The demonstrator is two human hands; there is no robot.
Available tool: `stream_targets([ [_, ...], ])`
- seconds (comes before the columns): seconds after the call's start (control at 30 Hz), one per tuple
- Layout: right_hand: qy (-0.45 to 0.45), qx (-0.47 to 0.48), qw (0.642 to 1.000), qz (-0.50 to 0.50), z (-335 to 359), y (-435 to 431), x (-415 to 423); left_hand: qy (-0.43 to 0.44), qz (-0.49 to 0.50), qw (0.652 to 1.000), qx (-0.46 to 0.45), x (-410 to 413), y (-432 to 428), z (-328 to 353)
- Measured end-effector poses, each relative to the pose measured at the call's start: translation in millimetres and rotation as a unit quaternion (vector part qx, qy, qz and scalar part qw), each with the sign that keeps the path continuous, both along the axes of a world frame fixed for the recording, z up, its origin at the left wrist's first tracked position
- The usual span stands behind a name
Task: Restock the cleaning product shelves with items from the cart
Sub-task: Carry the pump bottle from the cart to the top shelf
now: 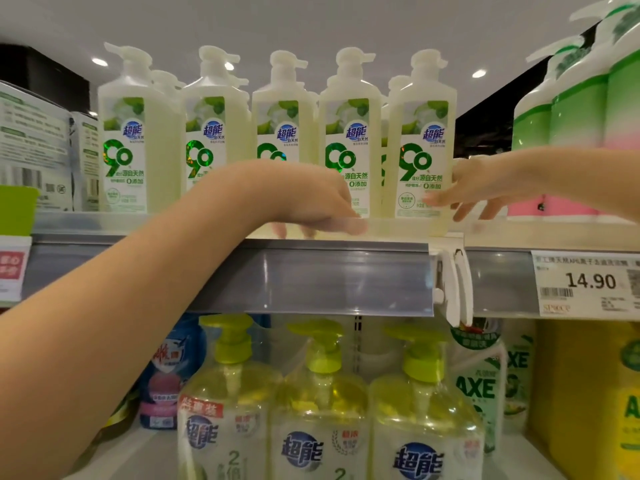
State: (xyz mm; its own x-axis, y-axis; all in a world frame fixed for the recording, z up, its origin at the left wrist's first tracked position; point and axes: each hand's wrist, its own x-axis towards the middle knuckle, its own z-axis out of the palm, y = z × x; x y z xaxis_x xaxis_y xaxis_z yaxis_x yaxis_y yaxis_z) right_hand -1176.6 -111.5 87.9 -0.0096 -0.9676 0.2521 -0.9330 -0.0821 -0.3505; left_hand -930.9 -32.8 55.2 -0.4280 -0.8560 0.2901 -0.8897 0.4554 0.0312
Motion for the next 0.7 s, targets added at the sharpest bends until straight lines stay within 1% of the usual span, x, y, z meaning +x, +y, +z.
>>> stream_targets([
  [0.07, 0.032, -0.002, 0.999, -0.022, 4, 17, 2, 0.026, -0.038, 0.994, -0.095, 1, 7, 1],
  [0.1, 0.038, -0.016, 0.999, -0.027, 5, 29, 3, 0.048, -0.053, 0.985, -0.159, 2, 11, 0],
  [0.13, 0.035, -0.041, 0.998, -0.023, 7, 42, 4, 0.075, -0.067, 0.966, -0.239, 4, 11, -2],
  [0.2, 0.005, -0.112, 0.993, 0.033, 3, 70, 7, 0.112, -0.091, 0.915, -0.376, 6, 21, -8],
  [0.27, -0.032, -0.197, 0.971, 0.130, -14, 104, 15, 0.144, -0.120, 0.883, -0.429, 9, 38, -17],
  [0.33, -0.066, -0.280, 0.933, 0.217, -36, 139, 23, 0.169, -0.127, 0.872, -0.441, 14, 58, -30],
  [0.37, -0.080, -0.312, 0.913, 0.250, -47, 156, 28, 0.185, -0.124, 0.873, -0.433, 16, 70, -39],
  [0.47, -0.131, -0.354, 0.868, 0.321, -82, 198, 44, 0.262, -0.124, 0.887, -0.361, 31, 109, -69],
  [0.57, -0.194, -0.329, 0.844, 0.377, -120, 235, 69, 0.350, -0.090, 0.891, -0.275, 56, 156, -103],
  [0.63, -0.234, -0.288, 0.833, 0.411, -149, 259, 93, 0.386, -0.069, 0.889, -0.237, 78, 191, -129],
  [0.7, -0.251, -0.247, 0.826, 0.441, -178, 280, 125, 0.414, -0.033, 0.885, -0.210, 102, 227, -156],
])
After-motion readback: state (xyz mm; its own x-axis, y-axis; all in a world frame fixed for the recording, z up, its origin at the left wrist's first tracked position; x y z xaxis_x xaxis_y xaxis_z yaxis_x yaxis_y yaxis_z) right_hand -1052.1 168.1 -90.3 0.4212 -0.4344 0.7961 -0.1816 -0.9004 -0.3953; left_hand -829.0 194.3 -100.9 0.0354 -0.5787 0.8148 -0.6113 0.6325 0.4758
